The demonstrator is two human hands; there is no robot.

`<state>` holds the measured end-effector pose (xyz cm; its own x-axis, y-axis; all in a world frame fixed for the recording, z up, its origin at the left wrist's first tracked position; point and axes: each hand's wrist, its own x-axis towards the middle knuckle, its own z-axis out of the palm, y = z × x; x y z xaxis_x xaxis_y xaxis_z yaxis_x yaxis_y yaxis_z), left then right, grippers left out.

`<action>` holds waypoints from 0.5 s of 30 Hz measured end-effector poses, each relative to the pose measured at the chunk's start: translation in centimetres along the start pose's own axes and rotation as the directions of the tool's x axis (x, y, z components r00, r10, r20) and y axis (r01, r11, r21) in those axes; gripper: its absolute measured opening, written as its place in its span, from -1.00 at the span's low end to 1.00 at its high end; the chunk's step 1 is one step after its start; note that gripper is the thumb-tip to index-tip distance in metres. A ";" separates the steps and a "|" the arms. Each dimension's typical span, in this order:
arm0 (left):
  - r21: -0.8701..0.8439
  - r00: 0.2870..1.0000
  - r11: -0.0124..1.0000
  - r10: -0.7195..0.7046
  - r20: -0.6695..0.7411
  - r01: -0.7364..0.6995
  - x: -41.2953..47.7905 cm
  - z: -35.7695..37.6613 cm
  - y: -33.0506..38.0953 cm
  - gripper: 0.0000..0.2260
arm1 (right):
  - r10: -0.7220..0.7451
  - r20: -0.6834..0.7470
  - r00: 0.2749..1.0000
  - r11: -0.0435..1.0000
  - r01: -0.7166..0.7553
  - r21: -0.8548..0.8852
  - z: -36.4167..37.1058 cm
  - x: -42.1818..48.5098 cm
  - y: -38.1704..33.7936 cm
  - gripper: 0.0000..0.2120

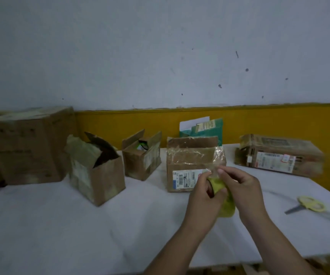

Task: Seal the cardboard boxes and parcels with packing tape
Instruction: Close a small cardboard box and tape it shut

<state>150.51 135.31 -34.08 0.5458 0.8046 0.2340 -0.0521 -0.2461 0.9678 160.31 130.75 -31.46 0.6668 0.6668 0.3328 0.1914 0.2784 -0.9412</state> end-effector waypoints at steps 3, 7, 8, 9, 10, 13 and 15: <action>0.035 0.999 0.999 -0.027 -0.020 0.028 0.6 -0.7 0.7 -0.57 | 0.005 -0.026 1.000 0.997 -0.003 0.073 0.1 0.8 0.1 -0.86; 0.382 0.941 0.915 0.236 -0.244 -0.130 3.0 -2.1 2.6 -0.64 | 0.038 -0.061 0.997 0.986 -0.027 0.162 -0.9 2.5 -0.1 -0.87; 0.525 0.886 0.830 0.374 -0.273 -0.188 4.0 -2.5 3.0 -0.71 | 0.046 -0.065 0.997 0.985 -0.034 0.169 -1.0 2.9 -0.2 -0.87; 0.648 0.832 0.726 0.492 -0.255 -0.231 5.3 -2.8 3.4 -0.75 | 0.055 -0.069 0.996 0.983 -0.042 0.177 -1.2 3.3 -0.2 -0.86; 0.737 0.800 0.623 0.567 -0.196 -0.261 6.8 -2.9 3.6 -0.77 | 0.066 -0.071 0.995 0.981 -0.052 0.188 -1.3 3.6 -0.3 -0.86; 0.858 0.841 0.422 0.540 0.020 -0.292 11.3 -2.6 4.0 -0.77 | 0.103 -0.057 0.993 0.968 -0.087 0.237 -1.8 4.3 -0.5 -0.86; 0.892 0.895 0.350 0.431 0.117 -0.285 13.6 -2.2 3.9 -0.72 | 0.126 -0.043 0.991 0.957 -0.110 0.270 -2.1 4.5 -0.6 -0.86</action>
<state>155.92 146.51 -26.96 0.5636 0.5503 0.6161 0.5722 -0.7980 0.1893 164.75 132.15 -29.50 0.7161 0.6661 0.2088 -0.0843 0.3796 -0.9213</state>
